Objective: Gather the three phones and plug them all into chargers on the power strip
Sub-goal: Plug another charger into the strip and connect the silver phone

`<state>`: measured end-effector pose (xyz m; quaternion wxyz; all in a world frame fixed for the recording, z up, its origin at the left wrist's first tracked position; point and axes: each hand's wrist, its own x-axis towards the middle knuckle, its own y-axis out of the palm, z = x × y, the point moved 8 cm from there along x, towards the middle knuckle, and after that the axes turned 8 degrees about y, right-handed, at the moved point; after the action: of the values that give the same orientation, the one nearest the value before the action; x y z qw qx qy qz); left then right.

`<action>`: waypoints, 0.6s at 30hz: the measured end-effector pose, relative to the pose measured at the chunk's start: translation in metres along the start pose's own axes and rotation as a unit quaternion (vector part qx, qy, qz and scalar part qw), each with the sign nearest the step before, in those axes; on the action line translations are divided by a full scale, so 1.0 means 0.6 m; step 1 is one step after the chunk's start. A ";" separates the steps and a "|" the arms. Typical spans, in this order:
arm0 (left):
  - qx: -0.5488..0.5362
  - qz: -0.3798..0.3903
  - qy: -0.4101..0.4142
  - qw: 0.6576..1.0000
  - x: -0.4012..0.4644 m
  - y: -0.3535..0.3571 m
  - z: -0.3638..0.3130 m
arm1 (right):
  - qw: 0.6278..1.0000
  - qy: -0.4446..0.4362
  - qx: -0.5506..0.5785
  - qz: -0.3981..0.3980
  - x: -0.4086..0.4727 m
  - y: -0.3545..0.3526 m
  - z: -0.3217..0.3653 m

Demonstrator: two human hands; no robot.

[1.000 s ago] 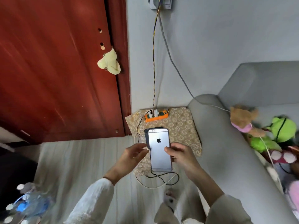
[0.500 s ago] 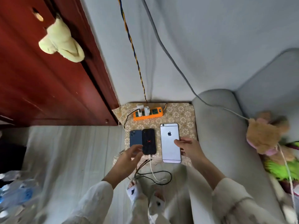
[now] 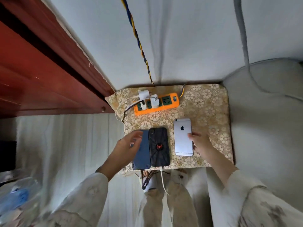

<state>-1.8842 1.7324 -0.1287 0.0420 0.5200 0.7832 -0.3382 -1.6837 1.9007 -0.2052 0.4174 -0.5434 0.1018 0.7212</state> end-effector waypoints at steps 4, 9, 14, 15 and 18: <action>0.010 -0.039 0.017 0.999 0.068 -0.025 -0.001 | 0.997 -0.018 -0.073 -0.025 0.039 0.010 0.005; 0.047 -0.185 0.072 0.979 0.139 -0.105 -0.031 | 0.968 -0.115 -0.209 -0.083 0.046 0.004 0.039; 0.156 -0.099 0.033 0.982 0.268 -0.104 -0.001 | 0.923 -0.219 -0.293 -0.116 0.052 0.005 0.100; 0.172 -0.054 0.018 0.983 0.290 -0.091 0.011 | 0.914 -0.246 -0.298 -0.120 0.052 0.008 0.117; 0.178 0.052 -0.039 0.982 0.332 -0.057 0.045 | 0.884 -0.320 -0.312 -0.135 0.046 0.021 0.161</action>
<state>-2.0116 1.8656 -0.2160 -0.0033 0.5459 0.6803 -0.4891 -1.7621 1.9644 -0.1952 0.3289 -0.3935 -0.3421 0.7874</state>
